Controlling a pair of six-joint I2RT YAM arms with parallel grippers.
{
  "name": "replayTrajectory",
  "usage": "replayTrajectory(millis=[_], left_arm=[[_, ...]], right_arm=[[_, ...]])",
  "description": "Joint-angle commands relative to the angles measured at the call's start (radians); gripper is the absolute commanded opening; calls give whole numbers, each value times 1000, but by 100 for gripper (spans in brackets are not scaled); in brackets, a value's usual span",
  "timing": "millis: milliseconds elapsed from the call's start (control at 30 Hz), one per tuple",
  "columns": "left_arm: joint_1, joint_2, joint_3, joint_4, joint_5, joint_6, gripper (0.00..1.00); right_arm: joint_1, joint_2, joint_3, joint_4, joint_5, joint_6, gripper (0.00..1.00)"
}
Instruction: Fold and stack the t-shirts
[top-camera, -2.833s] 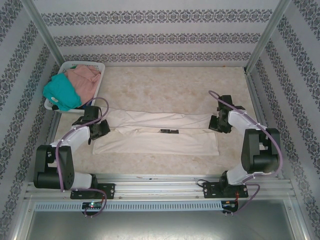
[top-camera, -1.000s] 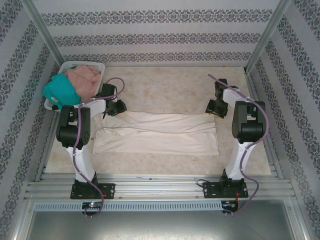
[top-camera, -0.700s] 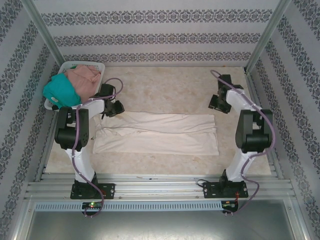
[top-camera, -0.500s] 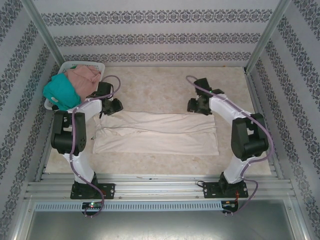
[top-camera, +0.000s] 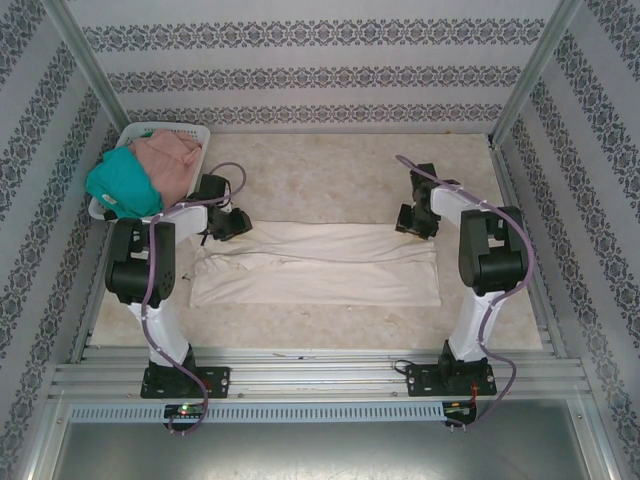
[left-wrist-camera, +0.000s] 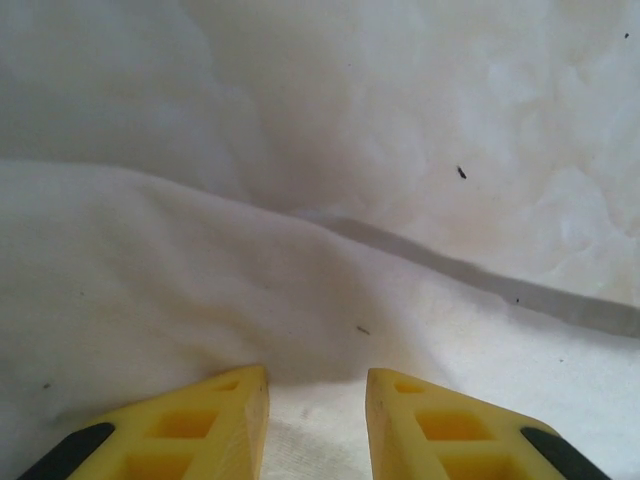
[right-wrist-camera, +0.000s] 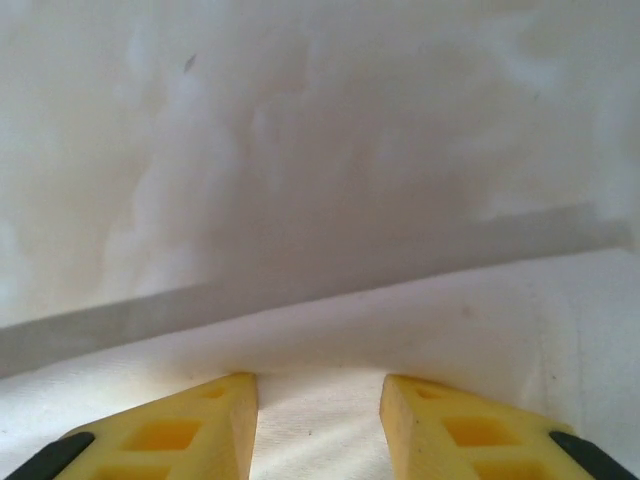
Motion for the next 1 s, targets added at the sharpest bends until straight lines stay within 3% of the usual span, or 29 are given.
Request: replayTrajectory(millis=[0,67,133,300,433,633,733,833,900,967], left_arm=[[14,62,23,-4,-8,25,31],[18,69,52,-20,-4,27,31],[19,51,80,-48,-10,33,31],[13,-77,90,-101,1,49,38],[-7,-214,26,-160,-40,66,44],[-67,-371,-206,-154,-36,47,53],[-157,-389,-302,-94,30,78,53],[-208,-360,-312,-111,-58,87,60],[-217,-344,-287,-139,-102,108,60],[-220,-347,-270,-163,-124,117,51]], right_arm=[[-41,69,57,-17,-25,-19,40],[-69,101,113,-41,-16,-35,48],[-97,116,161,-71,-36,-36,48],[-64,-34,126,-70,9,-38,57],[17,-194,14,-57,83,-57,60],[219,-393,-220,82,39,-61,63],[313,-422,-292,129,66,-61,64],[337,-413,-323,148,56,-46,64],[342,-414,-334,153,47,-44,64],[345,-425,-346,148,63,-43,64]])
